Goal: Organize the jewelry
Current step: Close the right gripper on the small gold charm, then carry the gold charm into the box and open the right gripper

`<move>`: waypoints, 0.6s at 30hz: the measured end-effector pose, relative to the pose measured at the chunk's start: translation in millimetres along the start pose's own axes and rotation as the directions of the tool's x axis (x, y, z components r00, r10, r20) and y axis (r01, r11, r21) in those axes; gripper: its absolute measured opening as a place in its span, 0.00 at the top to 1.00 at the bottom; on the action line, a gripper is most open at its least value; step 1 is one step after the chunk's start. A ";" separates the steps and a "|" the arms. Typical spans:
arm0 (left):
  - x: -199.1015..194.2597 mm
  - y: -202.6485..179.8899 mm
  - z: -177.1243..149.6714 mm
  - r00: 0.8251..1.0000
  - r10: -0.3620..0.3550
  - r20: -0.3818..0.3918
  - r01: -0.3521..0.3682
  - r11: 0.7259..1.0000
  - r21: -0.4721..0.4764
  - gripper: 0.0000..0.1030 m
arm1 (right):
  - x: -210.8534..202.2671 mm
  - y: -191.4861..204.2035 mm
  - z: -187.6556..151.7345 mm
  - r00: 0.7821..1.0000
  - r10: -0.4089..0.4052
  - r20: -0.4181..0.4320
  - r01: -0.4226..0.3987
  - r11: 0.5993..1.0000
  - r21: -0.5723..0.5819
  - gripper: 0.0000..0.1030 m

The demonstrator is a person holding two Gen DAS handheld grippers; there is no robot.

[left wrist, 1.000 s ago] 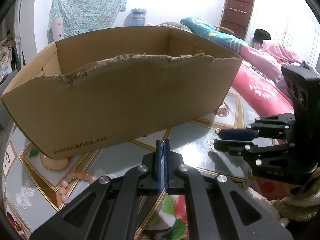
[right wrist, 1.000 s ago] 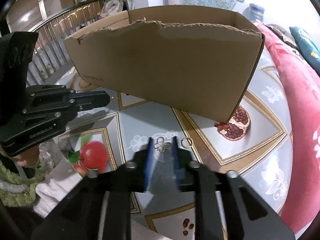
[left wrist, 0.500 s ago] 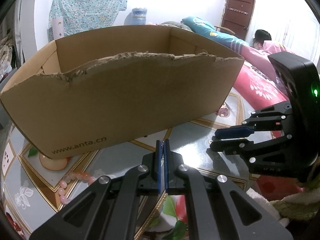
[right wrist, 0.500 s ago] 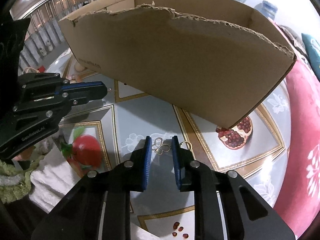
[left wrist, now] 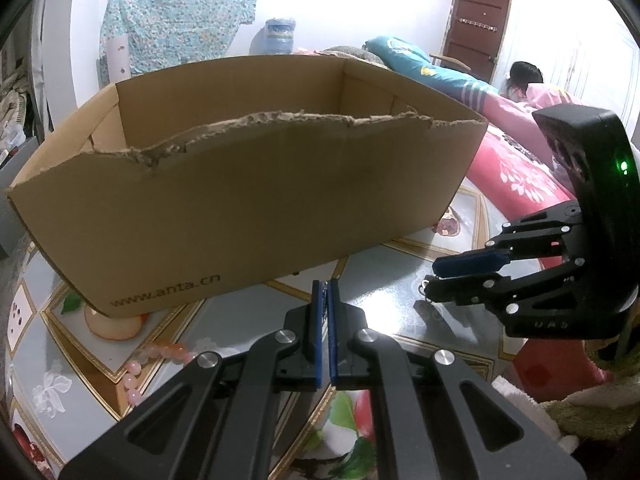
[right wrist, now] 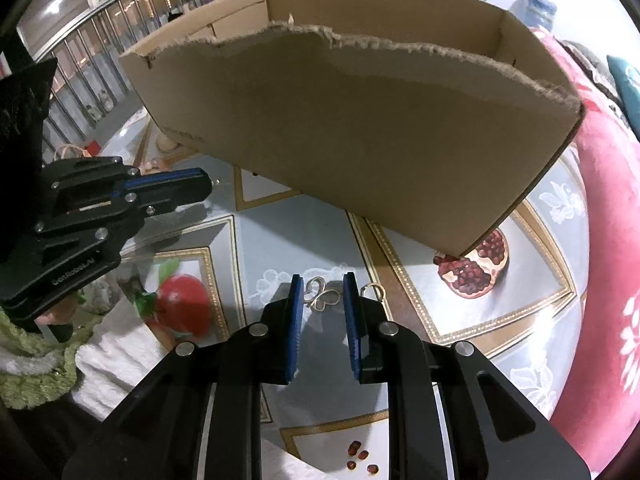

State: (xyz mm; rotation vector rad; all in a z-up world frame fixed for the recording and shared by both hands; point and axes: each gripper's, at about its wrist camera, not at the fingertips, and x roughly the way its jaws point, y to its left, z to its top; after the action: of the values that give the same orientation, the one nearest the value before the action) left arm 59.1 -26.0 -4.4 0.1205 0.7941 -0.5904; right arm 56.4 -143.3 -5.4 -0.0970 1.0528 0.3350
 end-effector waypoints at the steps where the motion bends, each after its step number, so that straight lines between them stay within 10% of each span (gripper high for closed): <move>1: -1.8 0.1 0.1 1.000 0.000 0.003 0.000 1.000 0.000 0.98 | -4.2 -1.7 0.2 1.000 0.002 0.008 -0.002 1.000 0.003 0.83; 18: -78.8 8.8 78.6 0.971 -0.090 0.222 0.092 0.996 0.001 0.98 | -123.7 -33.5 59.3 0.933 0.096 0.348 -0.108 0.994 0.017 0.83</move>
State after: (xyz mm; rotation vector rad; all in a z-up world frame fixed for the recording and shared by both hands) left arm 70.5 -7.9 105.2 0.0086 0.5873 -0.6742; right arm 60.9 -188.6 128.2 0.0497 0.7136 0.4104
